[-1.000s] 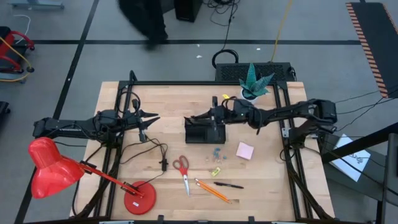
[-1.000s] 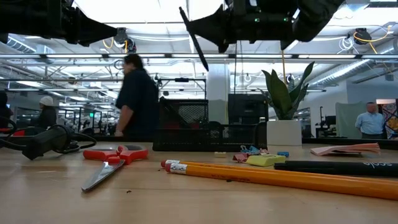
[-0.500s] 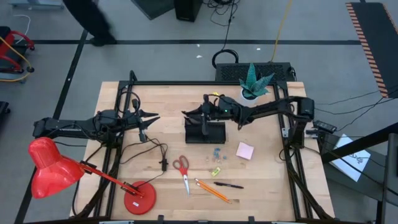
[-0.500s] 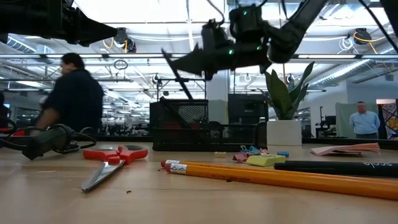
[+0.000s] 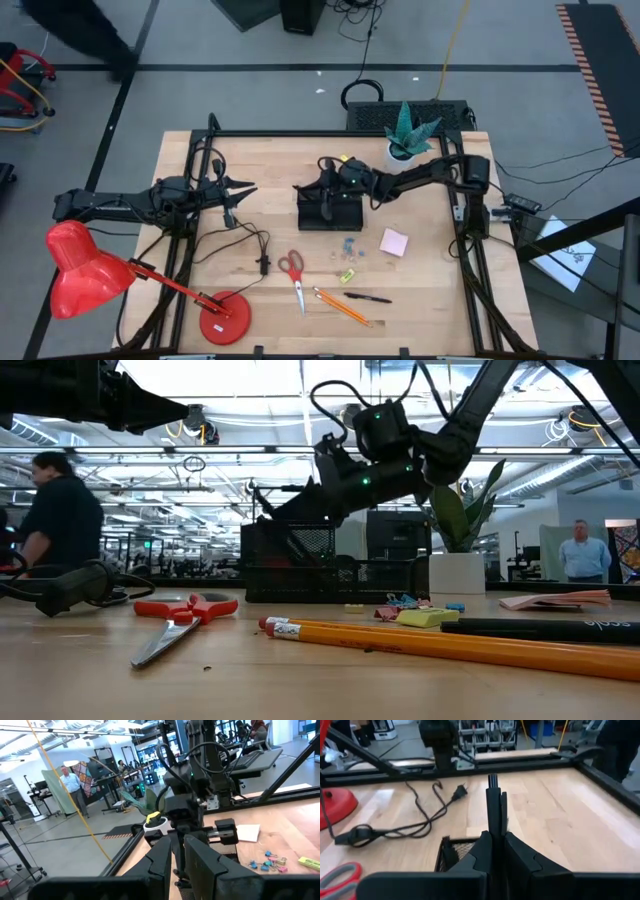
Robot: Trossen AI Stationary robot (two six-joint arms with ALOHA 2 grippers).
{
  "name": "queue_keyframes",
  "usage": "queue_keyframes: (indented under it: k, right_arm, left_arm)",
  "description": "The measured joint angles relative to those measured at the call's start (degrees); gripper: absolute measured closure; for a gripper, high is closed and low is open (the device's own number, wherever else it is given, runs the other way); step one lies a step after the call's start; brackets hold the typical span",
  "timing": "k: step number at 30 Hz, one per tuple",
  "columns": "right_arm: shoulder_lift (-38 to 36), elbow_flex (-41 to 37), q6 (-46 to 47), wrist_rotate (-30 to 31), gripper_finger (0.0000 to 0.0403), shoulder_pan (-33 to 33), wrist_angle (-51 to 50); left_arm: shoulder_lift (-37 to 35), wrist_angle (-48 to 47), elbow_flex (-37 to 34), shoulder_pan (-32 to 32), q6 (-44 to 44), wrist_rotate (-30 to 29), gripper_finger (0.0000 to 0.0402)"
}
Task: Pick and place office supplies into organizer
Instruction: Put the black pen into the black desk organizer
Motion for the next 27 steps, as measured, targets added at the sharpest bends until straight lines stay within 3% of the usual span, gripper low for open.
queue_keyframes:
  k: [14, 27]
  right_arm:
    - [0.1, 0.1, 0.0, 0.6, 0.0375, 1.0, -1.6]
    - [-0.3, 0.0, 3.0, 1.6, 0.0308, 1.7, -2.2]
  left_arm:
    - [0.0, -0.1, 0.0, 0.0, 0.2, 0.0, 0.0339]
    - [0.0, -0.1, 0.0, 0.0, -0.1, 0.0, 0.0339]
